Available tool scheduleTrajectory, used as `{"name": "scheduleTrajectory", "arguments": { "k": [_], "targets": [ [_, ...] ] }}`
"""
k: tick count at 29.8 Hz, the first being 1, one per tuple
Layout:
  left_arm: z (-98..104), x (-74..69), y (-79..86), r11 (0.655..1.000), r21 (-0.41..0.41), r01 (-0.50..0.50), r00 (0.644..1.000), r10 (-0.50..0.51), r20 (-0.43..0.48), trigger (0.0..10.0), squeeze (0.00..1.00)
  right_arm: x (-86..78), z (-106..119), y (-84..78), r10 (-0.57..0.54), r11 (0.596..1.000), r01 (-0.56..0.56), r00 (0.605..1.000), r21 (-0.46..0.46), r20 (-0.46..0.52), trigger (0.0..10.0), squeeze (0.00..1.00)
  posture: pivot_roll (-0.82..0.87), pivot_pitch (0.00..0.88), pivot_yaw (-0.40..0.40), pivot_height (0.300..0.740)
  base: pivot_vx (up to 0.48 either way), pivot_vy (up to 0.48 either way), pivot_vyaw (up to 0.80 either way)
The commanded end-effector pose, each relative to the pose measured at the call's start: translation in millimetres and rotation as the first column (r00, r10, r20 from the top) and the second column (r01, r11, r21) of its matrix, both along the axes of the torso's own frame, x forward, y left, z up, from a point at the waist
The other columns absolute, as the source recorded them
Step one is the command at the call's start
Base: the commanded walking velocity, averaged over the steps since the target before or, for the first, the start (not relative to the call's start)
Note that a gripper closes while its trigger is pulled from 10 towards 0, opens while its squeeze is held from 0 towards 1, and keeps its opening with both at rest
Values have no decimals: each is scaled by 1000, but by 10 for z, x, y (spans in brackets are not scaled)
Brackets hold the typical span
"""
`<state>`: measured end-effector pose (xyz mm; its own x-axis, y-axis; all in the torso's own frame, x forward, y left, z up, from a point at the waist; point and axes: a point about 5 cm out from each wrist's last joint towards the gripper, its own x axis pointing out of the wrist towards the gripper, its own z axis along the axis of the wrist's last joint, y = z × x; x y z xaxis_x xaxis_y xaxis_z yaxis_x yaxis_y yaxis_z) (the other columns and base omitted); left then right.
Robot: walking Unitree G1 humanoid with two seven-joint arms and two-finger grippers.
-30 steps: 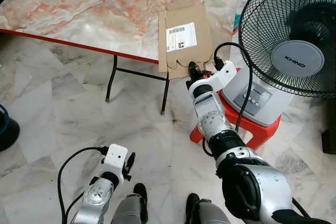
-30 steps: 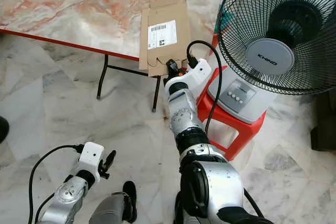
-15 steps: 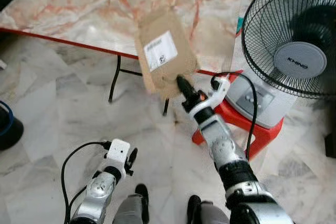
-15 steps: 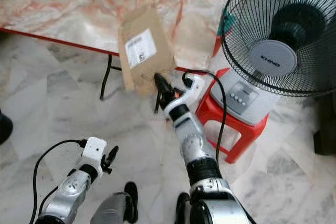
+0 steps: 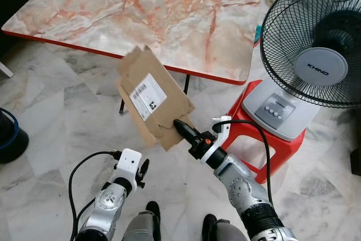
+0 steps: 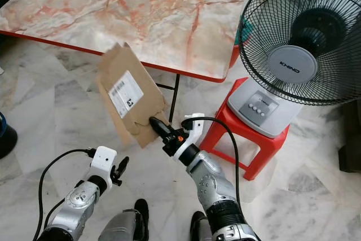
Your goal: Picking trash to rubbish bin
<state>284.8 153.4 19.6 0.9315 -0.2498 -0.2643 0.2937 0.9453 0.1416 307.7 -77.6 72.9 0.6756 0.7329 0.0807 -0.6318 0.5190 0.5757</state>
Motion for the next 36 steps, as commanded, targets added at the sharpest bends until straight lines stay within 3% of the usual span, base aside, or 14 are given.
{"name": "scheduleTrajectory", "arguments": {
  "k": [1, 2, 3, 5, 11, 16, 17, 20, 22, 25, 27, 31, 35, 36],
  "targets": [
    [-99, -74, 19, 1000, 5, -1, 999, 1, -41, 10000, 0, -94, -242, -36, -16, 995, 8, 997, -101, -79, 10000, 0, 95, 215, 27, 740, 0, 0, 0],
    [-120, -92, 18, 1000, 4, -1, 999, 1, -48, 10000, 0, -141, -431, -141, -73, 978, 42, 987, -205, -146, 10000, 0, 95, 213, 23, 740, 0, 0, 0],
    [-120, -92, 18, 1000, 4, -1, 999, 1, -48, 10000, 0, -141, -431, -141, -73, 978, 42, 987, -205, -146, 10000, 0, 95, 213, 23, 740, 0, 0, 0],
    [-162, -130, 21, 1000, 3, -3, 998, 3, -65, 10000, 0, -208, -684, -320, -235, 931, 143, 939, -337, -252, 10000, 0, 95, 212, 21, 740, 0, 0, 0],
    [-210, -169, 36, 1000, 4, -8, 996, 8, -85, 10000, 0, -309, -865, -424, -348, 873, 188, 886, -449, -306, 10000, 0, 99, 201, 19, 740, 0, 0, 0],
    [-280, -219, 126, 999, 20, -36, 993, 38, -116, 10000, 0, -442, -1062, -695, -585, 732, 314, 745, -605, -321, 10000, 0, 93, 185, 17, 740, 0, 0, 0],
    [-280, -219, 126, 999, 20, -36, 993, 38, -116, 10000, 0, -442, -1062, -695, -585, 732, 314, 745, -605, -321, 10000, 0, 93, 185, 17, 740, 0, 0, 0],
    [-383, -296, 257, 994, 38, -102, 980, 107, -170, 10000, 0, -567, -1175, -776, -643, 679, 313, 691, -664, -331, 10000, 0, 90, 175, 17, 740, 0, 0, 0],
    [-411, -321, 291, 992, 45, -118, 975, 124, -185, 10000, 0, -592, -1191, -777, -642, 683, 313, 688, -660, -338, 10000, 0, 89, 173, 15, 740, 0, 0, 0],
    [-542, -470, 460, 976, 65, -207, 942, 217, -255, 10000, 0, -700, -1271, -778, -642, 675, 285, 681, -681, -352, 10000, 0, 83, 162, 9, 740, 0, 0, 0],
    [-606, -563, 549, 964, 95, -247, 922, 264, -282, 10000, 0, -751, -1306, -784, -645, 651, 263, 686, -712, -336, 10000, 0, 80, 158, 7, 740, 0, 0, 0],
    [-706, -723, 673, 943, 141, -301, 886, 331, -324, 10000, 0, -819, -1349, -816, -671, 639, 276, 656, -718, -345, 10000, 0, 77, 148, 2, 740, 0, 0, 0],
    [-801, -892, 782, 914, 159, -374, 831, 407, -380, 10000, 0, -892, -1392, -842, -675, 631, 262, 650, -730, -349, 10000, 0, 73, 140, -2, 740, 0, 0, 0],
    [-833, -962, 834, 897, 164, -410, 803, 441, -401, 10000, 0, -912, -1402, -850, -677, 629, 263, 648, -731, -350, 10000, 0, 71, 133, -5, 740, 0, 0, 0]
  ]
}}
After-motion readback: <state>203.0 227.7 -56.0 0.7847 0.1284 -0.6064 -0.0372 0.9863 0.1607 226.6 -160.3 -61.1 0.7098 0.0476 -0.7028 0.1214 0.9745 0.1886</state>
